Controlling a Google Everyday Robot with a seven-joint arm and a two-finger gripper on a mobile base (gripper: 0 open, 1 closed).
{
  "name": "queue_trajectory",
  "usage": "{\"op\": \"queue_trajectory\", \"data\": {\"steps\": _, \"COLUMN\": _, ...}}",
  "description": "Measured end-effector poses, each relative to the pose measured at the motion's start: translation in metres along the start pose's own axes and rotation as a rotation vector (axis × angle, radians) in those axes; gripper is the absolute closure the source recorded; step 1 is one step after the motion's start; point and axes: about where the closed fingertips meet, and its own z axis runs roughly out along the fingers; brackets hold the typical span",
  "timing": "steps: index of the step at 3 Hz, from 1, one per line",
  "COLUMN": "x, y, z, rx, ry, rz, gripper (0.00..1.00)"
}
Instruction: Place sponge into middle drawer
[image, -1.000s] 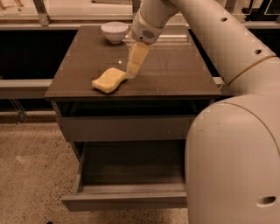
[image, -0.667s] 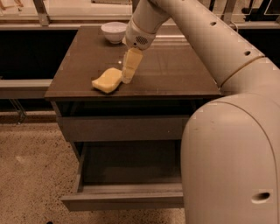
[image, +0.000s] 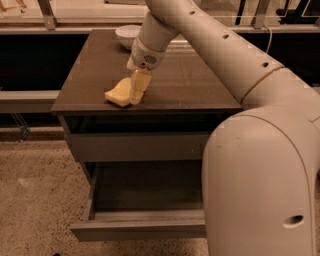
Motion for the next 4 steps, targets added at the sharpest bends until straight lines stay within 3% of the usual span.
{"op": "queue_trajectory", "data": {"steps": 2, "x": -0.011, "y": 0.011, "z": 0.028, "rx": -0.058, "ry": 0.027, "rz": -0.054, "gripper": 0.67}}
{"op": "queue_trajectory", "data": {"steps": 3, "x": -0.012, "y": 0.011, "z": 0.028, "rx": -0.060, "ry": 0.019, "rz": -0.060, "gripper": 0.88}}
{"op": "queue_trajectory", "data": {"steps": 4, "x": -0.001, "y": 0.006, "z": -0.009, "rx": -0.006, "ry": -0.055, "rz": -0.019, "gripper": 1.00}}
